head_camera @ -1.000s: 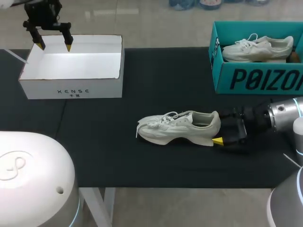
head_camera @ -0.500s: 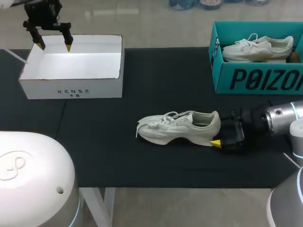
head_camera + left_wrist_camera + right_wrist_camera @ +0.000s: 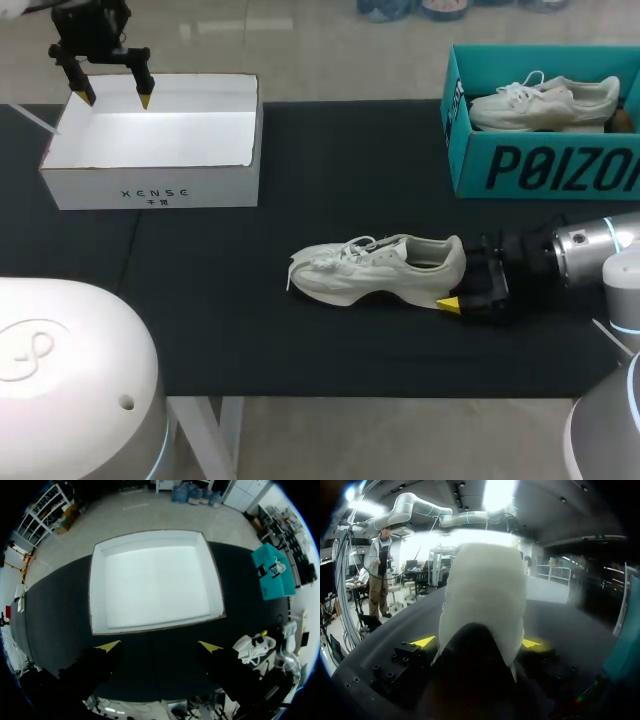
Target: Take the shoe out of the shoebox, open the shoe tongue, remove and reinsert the insole, then place the shoe into the shoebox
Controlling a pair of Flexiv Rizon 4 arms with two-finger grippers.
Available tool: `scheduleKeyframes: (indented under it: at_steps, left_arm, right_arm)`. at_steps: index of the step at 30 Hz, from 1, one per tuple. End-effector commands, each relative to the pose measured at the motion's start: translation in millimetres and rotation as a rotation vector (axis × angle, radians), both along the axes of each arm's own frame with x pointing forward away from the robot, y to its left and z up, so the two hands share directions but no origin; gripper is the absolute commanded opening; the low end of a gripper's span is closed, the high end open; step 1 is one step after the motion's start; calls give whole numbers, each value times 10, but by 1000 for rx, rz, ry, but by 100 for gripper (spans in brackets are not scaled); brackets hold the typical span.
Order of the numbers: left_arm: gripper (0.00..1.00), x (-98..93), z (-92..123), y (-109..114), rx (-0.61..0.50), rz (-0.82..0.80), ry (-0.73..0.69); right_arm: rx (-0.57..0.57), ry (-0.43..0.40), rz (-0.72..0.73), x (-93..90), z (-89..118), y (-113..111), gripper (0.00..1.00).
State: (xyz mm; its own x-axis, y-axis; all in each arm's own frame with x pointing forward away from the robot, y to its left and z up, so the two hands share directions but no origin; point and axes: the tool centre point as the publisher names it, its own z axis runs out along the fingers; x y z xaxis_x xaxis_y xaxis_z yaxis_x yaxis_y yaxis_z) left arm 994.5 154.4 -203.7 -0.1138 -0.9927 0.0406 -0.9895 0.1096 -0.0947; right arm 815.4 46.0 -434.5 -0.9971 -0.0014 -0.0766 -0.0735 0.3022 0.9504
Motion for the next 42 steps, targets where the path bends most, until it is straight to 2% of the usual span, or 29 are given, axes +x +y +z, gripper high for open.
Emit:
scheduleKeyframes:
  at_steps: [1, 22, 27, 29, 36, 40, 42]
  left_arm:
    - [100, -14, 3, 1, 2, 1, -1]
    - [100, -14, 3, 1, 2, 1, -1]
    - [100, -235, -13, -598, 18, 6, -24]
    - [100, -353, -34, -863, -22, -2, -25]
    - [100, -865, -289, -1911, -17, -25, -11]
    - [100, -1144, -426, -2368, -48, -51, 23]
    - [100, -1279, -470, -2569, -19, -85, 47]
  right_arm:
    - [-5, 7, -3, -5, -61, 50, 0]
    - [11, 11, -5, -17, -66, 54, 0]
    - [11, 11, -5, -17, -66, 54, 0]
    - [11, 11, -5, -17, -66, 54, 0]
    - [11, 11, -5, -17, -66, 54, 0]
    - [11, 11, -5, -17, -66, 54, 0]
    - [11, 11, -5, -17, -66, 54, 0]
